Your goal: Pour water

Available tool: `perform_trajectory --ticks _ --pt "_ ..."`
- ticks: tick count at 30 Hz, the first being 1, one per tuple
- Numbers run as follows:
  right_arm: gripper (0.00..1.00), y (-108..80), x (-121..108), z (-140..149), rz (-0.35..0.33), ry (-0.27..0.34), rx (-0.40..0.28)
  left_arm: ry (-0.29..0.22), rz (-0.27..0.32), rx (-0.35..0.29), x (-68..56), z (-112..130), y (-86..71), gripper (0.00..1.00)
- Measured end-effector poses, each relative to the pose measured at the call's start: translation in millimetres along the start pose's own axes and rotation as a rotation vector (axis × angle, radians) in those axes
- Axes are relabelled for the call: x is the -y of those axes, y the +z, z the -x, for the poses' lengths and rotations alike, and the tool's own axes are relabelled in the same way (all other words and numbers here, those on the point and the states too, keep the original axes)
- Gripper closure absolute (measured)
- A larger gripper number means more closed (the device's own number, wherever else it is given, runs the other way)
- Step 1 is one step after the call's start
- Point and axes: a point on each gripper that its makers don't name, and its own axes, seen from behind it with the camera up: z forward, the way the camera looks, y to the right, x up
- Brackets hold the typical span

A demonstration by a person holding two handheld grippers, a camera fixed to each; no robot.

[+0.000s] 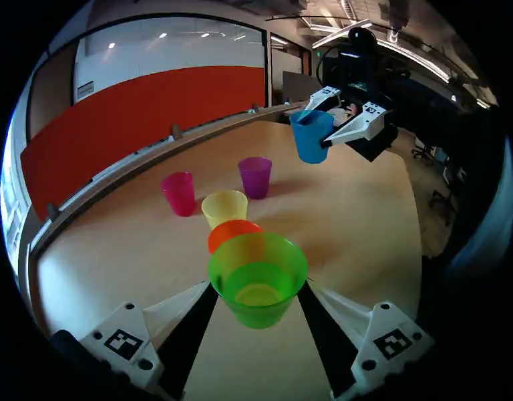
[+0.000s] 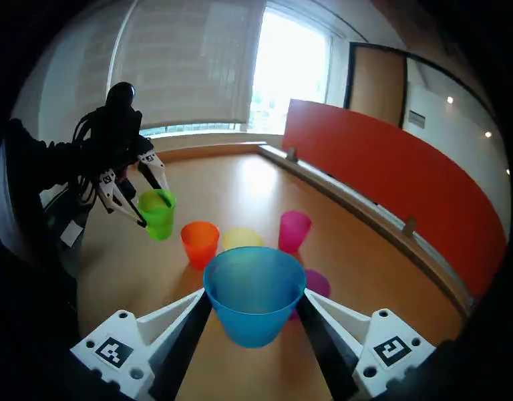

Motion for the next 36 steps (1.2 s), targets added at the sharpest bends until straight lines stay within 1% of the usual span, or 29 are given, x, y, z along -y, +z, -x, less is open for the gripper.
perform_trajectory --ticks 6,16,26,36 --pt "0.11 10.4 3.1 9.5 -0.024 0.005 0.01 0.01 0.009 0.029 2.7 10.0 5.4 0.17" --pt "0.11 25.8 8.1 16.6 -0.051 0.006 0.014 0.026 0.022 0.062 5.7 21.2 14.0 0.17" --pt "0.11 36.5 13.6 26.6 -0.07 0.007 0.019 0.029 0.032 0.086 7.3 31.9 21.0 0.17" --pt "0.11 48.0 19.2 39.9 -0.086 -0.004 0.043 0.025 0.037 0.101 7.3 40.7 25.3 0.17"
